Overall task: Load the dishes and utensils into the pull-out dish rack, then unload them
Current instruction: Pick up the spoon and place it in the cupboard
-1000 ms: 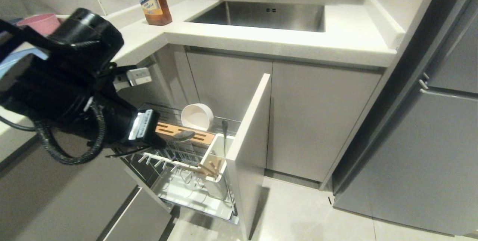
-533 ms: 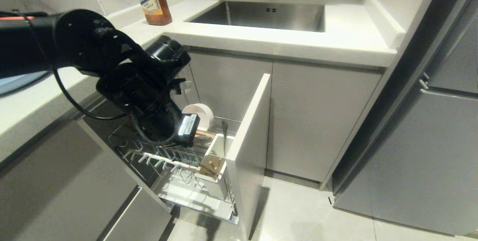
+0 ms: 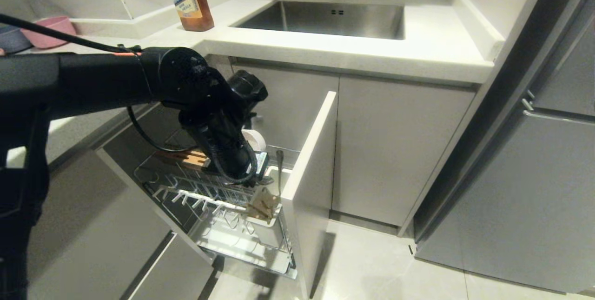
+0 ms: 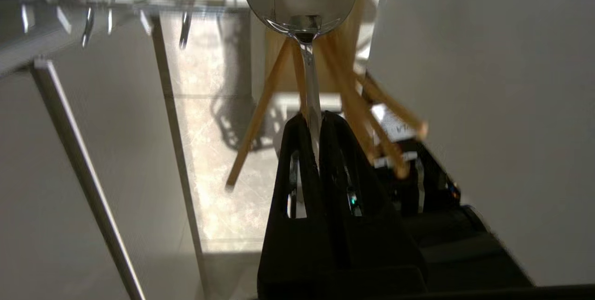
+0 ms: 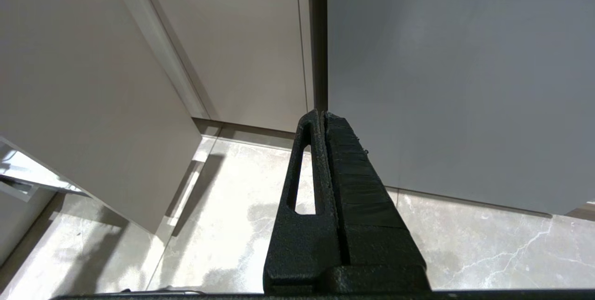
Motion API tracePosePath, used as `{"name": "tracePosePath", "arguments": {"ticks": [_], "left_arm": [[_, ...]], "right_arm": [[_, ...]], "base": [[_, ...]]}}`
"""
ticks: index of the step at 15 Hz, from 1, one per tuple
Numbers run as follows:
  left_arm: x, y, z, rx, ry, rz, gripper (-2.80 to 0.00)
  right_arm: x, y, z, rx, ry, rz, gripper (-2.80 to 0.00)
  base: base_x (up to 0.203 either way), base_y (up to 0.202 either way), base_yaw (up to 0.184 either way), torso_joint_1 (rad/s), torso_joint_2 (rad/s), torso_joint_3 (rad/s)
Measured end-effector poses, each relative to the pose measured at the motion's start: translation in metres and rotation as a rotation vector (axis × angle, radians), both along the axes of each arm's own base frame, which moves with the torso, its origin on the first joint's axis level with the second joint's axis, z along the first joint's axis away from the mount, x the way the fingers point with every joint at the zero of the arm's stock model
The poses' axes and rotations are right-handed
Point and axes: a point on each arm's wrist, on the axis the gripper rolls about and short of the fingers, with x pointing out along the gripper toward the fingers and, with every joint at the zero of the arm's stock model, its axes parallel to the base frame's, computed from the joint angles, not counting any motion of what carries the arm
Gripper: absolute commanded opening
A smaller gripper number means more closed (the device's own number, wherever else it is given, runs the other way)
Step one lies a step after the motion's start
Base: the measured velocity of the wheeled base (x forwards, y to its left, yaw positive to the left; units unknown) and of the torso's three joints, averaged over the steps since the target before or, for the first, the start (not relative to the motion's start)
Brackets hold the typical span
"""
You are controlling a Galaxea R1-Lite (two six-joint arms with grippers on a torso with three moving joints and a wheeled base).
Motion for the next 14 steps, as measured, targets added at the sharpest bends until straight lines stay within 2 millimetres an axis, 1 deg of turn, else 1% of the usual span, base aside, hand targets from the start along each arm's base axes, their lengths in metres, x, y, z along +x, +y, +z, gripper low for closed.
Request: {"name": "tracePosePath", "arguments": {"ticks": [6,14], "left_arm": [[0.018,-0.009,-0.022,0.006,0.003,-0.014,-2.8],[0.029,-0.015,-0.039,0.009,0.009,-0.024,-2.8]], "right_arm": [[0.0,0.0,0.0,0.0,0.0,0.0,-2.8],[0.0,0.0,0.0,0.0,0.0,0.0,-2.8]], "base": [[0.0,0.0,0.0,0.0,0.0,0.0],[0.0,0.0,0.0,0.0,0.0,0.0]]}}
